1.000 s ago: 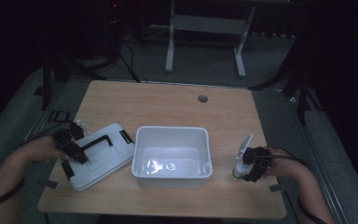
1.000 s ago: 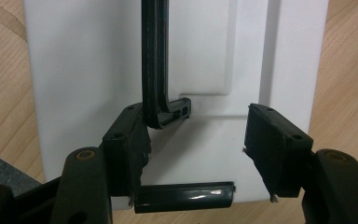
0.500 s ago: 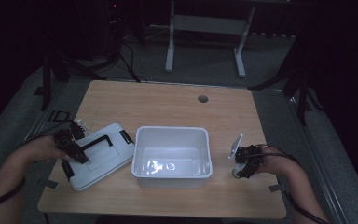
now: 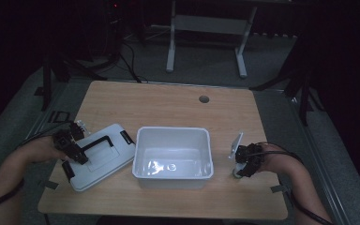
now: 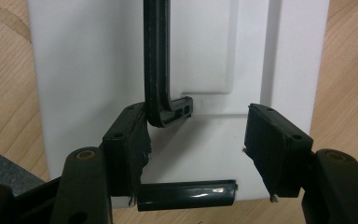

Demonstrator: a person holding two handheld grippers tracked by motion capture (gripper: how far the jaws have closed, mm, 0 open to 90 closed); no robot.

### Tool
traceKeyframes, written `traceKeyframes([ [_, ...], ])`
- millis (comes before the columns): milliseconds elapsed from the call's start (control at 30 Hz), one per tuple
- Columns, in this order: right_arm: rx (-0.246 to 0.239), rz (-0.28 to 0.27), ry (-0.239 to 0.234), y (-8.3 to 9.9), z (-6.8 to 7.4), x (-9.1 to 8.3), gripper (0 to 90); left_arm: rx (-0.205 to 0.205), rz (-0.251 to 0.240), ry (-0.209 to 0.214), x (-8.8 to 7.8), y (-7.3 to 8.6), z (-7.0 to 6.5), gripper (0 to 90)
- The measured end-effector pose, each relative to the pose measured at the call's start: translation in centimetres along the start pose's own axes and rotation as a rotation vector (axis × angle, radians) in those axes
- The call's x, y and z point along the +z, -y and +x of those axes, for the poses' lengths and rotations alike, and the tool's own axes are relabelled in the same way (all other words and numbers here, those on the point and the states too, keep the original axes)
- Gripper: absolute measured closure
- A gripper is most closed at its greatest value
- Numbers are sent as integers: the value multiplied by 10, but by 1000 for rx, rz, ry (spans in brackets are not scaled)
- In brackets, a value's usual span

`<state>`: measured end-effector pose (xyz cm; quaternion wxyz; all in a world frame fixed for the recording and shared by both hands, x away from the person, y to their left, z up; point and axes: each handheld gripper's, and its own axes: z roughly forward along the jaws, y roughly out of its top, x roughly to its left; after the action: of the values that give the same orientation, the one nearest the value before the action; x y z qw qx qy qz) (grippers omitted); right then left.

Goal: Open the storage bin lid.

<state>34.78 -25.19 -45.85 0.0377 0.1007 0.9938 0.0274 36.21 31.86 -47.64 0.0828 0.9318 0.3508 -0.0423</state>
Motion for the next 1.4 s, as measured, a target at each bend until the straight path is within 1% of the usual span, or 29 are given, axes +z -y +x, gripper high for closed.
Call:
traceKeyframes([
  [100,6,6,-8,-2,2,-9,501,0,0,-1,0,0,-1,393],
  [167,8,-3,-17,-4,4,-17,501,0,1,-5,-1,-1,-2,392],
  [333,-10,-7,-3,-10,8,-36,501,6,6,-9,-3,-2,-3,393],
  [400,-10,-15,-20,-11,9,-44,501,8,4,-8,-4,-3,-3,392],
  [500,0,-26,-23,-14,10,-55,501,8,2,-5,-4,-3,-3,393],
  [667,-14,0,25,-22,12,-72,501,12,10,-10,-3,-3,-4,392],
  [700,-14,0,25,-22,12,-72,501,12,10,-10,-3,-3,-4,393],
  [767,-21,15,41,-27,13,-80,501,10,10,-9,-4,-3,-4,392],
  [800,-20,14,46,-29,14,-83,501,11,8,-9,-4,-2,-4,392],
  [867,-31,-2,46,-34,16,-94,501,10,11,-12,-5,-1,-3,392],
  [900,-31,-2,46,-34,16,-94,501,10,11,-12,-5,-1,-3,393],
  [967,-41,-10,49,-38,17,-101,501,9,10,-10,-6,-1,-3,393],
  [1100,-57,-3,63,-48,19,-112,501,12,15,-12,-6,-1,-3,393],
  [1133,-66,-7,61,-54,20,-118,501,12,13,-11,-6,-1,-4,392],
  [1167,-66,-7,61,-54,20,-118,501,12,13,-12,-6,-1,-4,392],
  [1200,-67,-15,58,-61,21,-122,501,11,12,-12,-5,-2,-4,392],
  [1233,-67,-15,58,-61,21,-122,501,10,12,-13,-5,-2,-4,392],
  [1300,-75,-12,59,-67,23,-125,501,11,15,-13,-5,-2,-4,392],
  [1400,-101,-8,62,-78,25,-128,501,14,18,-12,-3,-3,-5,392],
])
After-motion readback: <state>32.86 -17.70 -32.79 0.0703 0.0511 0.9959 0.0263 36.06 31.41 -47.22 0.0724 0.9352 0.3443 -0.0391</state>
